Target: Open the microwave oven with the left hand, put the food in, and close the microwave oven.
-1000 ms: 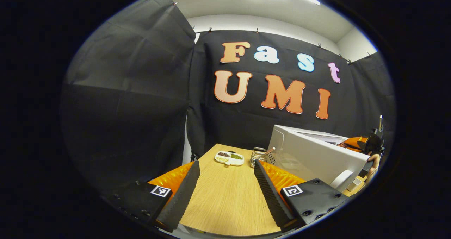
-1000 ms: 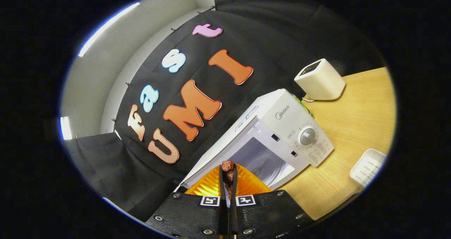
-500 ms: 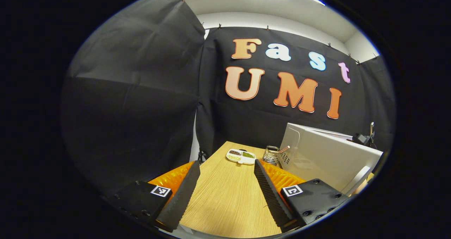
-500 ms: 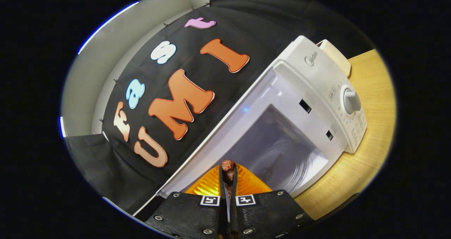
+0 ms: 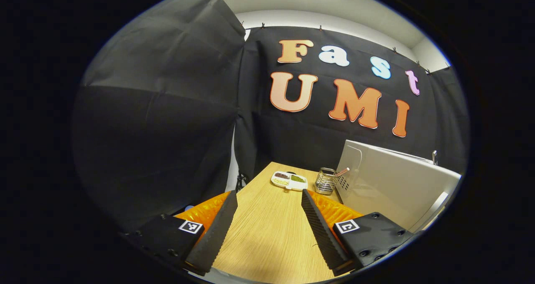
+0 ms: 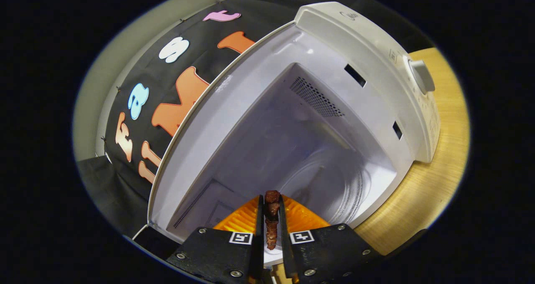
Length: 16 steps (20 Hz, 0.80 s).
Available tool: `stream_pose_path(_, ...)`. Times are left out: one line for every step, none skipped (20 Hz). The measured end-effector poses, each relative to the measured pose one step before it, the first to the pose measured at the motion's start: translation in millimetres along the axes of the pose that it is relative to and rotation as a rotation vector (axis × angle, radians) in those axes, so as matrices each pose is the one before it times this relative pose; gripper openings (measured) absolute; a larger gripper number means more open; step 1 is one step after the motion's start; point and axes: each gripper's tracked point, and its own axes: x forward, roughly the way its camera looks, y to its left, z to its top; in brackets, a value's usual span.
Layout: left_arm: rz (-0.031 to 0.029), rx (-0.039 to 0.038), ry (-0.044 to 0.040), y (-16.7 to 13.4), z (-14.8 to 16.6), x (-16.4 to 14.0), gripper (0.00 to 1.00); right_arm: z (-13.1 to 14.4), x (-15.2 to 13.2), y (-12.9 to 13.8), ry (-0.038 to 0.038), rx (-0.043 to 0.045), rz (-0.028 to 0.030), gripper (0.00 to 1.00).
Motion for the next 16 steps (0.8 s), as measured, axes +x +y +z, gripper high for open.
stream_pose_path(-0.00464,0.00531,-0.00278,-2.51,1.27,-0.16,0.97,1.81,-1.24,-1.95,-0.01601,-0.05166,-0.00932,0.25)
stream_pose_path(-0.00269,0.00634,-0.00277,-2.11,0.66,0.18,0.99,4.92,-1.29,-0.92,-0.01535,-0.04365,-0.00512,0.3)
stream_pose_path(-0.00194,0.00536,-0.00085,-2.17,0.67,-0.98,0.97,3.63,-0.52,-2.08,-0.00907,-0.03895,-0.00854,0.44)
stream_pose_path(-0.00096,0.00417,-0.00188,-2.25,0.6,-1.21,0.97,2.86,-0.28,-1.99,-0.0116,-0.03172,-0.00657,0.53)
stream_pose_path(-0.00159,0.00236,-0.0029,-1.79,1.6,-1.95,0.99,3.16,0.24,-2.47,-0.00804,-0.03319,-0.00997,0.72)
stream_pose_path(-0.00259,0.00158,-0.00333,-1.95,1.41,-1.44,0.99,5.06,-0.2,-3.22,-0.00614,-0.03562,-0.01255,0.81)
stream_pose_path(-0.00252,0.00126,-0.00294,-1.48,1.63,-1.42,0.99,0.18,2.36,-0.54,-0.00334,-0.03437,0.00143,0.93)
stream_pose_path(-0.00084,-0.00008,-0.00163,-0.78,-0.25,-1.38,0.97,0.51,-1.4,0.34,-0.00065,-0.03466,-0.00148,0.93)
stream_pose_path(-0.00119,-0.00097,-0.00023,-1.7,0.73,-1.43,0.97,2.55,-1.4,-0.36,-0.00386,-0.02911,-0.00047,0.94)
stream_pose_path(-0.00243,-0.00193,-0.00128,-1.63,0.08,-0.61,0.97,3.5,-3.45,1.46,-0.00697,-0.02745,0.00403,0.94)
stream_pose_path(-0.00351,-0.00069,0.0004,-1.91,0.79,-0.33,0.97,4.63,-4.3,1.25,-0.01058,-0.02896,0.00541,0.94)
stream_pose_path(-0.00369,0.00057,0.00008,-3.03,-0.59,-0.93,0.97,4.51,-4.55,0.32,-0.01055,-0.03364,0.00256,0.94)
stream_pose_path(-0.00492,0.00185,-0.00212,-3.41,1.44,-1.49,0.97,4.67,-5.01,-0.27,-0.0099,-0.03802,0.00241,0.94)
stream_pose_path(-0.0061,0.00202,-0.00211,-3.97,0.62,-0.73,0.97,4.04,-6.31,0.1,-0.00615,-0.03495,0.00903,0.94)
stream_pose_path(-0.00671,0.00166,-0.00292,-4.35,1.16,-0.47,0.97,4.61,-7.36,-0.61,-0.00165,-0.0335,0.00746,0.94)
stream_pose_path(-0.00653,0.00066,-0.00128,-4.04,0.26,-0.47,0.97,3.75,-7.14,-1.13,0.00079,-0.02834,0.00974,0.94)
